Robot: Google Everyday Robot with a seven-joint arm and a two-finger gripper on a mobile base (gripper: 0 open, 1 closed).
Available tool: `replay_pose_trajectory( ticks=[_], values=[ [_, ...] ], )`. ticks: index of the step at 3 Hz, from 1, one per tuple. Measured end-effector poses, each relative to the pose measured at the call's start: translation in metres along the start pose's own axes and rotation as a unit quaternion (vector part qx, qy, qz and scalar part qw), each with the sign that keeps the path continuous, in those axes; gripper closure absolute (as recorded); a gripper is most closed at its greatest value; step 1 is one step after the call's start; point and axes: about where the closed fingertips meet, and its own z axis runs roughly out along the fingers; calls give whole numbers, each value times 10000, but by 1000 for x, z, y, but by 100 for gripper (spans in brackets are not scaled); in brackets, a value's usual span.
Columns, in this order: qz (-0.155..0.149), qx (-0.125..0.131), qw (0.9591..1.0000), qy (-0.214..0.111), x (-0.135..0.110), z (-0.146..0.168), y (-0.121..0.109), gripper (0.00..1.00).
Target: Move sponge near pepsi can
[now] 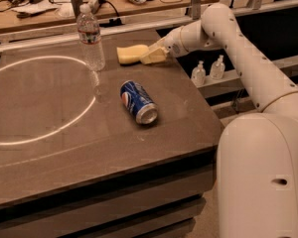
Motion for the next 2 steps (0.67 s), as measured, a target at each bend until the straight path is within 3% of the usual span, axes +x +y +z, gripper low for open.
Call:
replay_pose_trajectory(
  ticks=[2],
  values=[
    [-95,173,9998,70,-18,-42,17,100]
  ],
)
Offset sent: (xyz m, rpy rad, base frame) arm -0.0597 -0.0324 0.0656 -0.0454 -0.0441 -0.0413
